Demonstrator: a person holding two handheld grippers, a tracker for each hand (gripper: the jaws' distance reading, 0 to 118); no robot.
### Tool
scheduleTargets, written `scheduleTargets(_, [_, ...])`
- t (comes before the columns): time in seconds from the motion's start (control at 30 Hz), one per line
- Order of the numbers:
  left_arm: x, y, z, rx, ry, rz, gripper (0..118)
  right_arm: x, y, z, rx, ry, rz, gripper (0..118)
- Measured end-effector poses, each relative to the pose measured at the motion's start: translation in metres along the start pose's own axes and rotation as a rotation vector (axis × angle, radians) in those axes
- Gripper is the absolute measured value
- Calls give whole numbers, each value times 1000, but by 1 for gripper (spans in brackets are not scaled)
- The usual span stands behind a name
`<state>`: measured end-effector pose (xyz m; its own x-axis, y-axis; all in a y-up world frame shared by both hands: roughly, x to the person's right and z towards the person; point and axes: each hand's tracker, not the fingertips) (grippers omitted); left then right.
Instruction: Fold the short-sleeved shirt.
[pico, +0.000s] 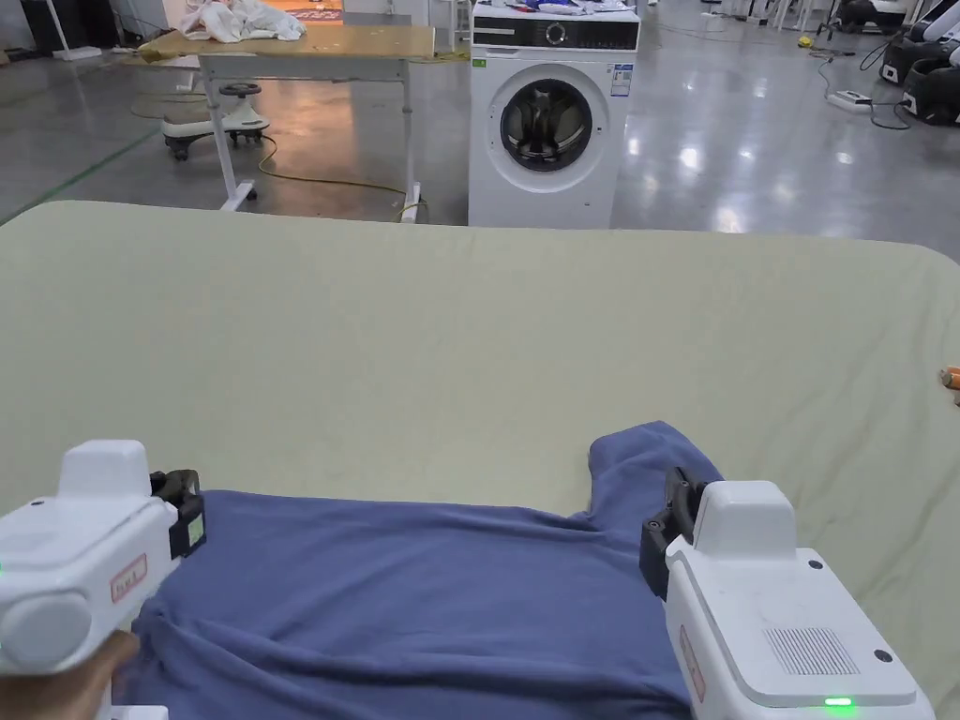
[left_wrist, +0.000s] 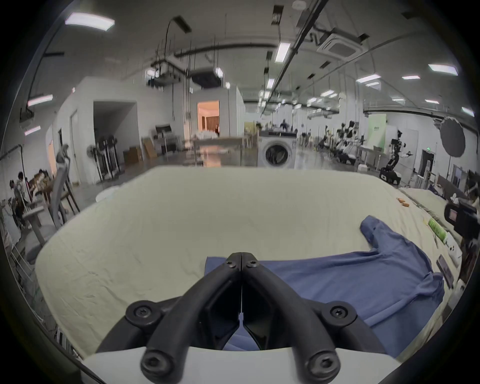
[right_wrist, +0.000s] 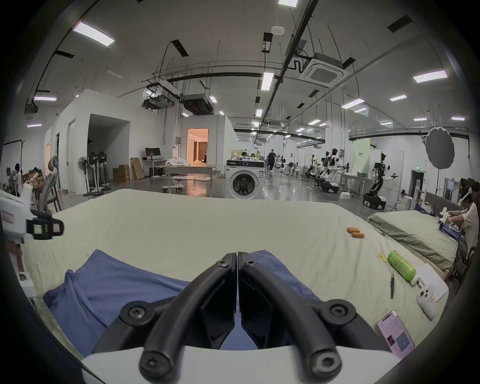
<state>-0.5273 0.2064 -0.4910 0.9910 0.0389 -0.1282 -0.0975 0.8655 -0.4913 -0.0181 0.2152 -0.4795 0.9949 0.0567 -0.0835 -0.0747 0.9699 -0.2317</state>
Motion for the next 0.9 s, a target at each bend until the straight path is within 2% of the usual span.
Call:
scheduleTargets(0.07, [-18,6,-31,-76,-8,35,0,0,-1,-3,-13,9,-22,0])
scheduleTargets(0.27, [-50,29,-103,-262,-21,51,0,6,-8,-11,-41,5,-4,0])
scheduleTargets(0.3, [-53,32,-115,-306,-38,51,3,8,-10,-12,-48,2,-1,0])
scheduleTargets(0.33, [-55,33,-123,-324,-40,49,10,10,-12,-13,-56,-4,3,0])
scheduleTargets(0.4, [-58,35,-139,-360,-65,64,38,14,-16,-15,-76,-14,7,0])
scheduleTargets(0.47, [-60,31,-157,-416,-100,105,43,19,-19,-15,-93,-19,1,0])
scheduleTargets(0.5, [-60,30,-164,-439,-107,119,56,22,-21,-16,-103,-25,5,0])
scheduleTargets(0.53, [-60,31,-169,-444,-105,113,58,24,-22,-16,-110,-34,10,0])
scheduleTargets(0.67, [-48,38,-188,-524,-27,6,58,32,-29,-17,-138,-61,19,0])
scheduleTargets(0.77, [-30,38,-188,-531,10,-81,51,37,-33,-18,-159,-78,21,0])
scheduleTargets(0.87, [-12,37,-186,-502,20,-163,37,43,-35,-21,-177,-88,14,0])
scheduleTargets(0.9, [-8,37,-186,-499,12,-181,26,45,-35,-23,-186,-89,8,0])
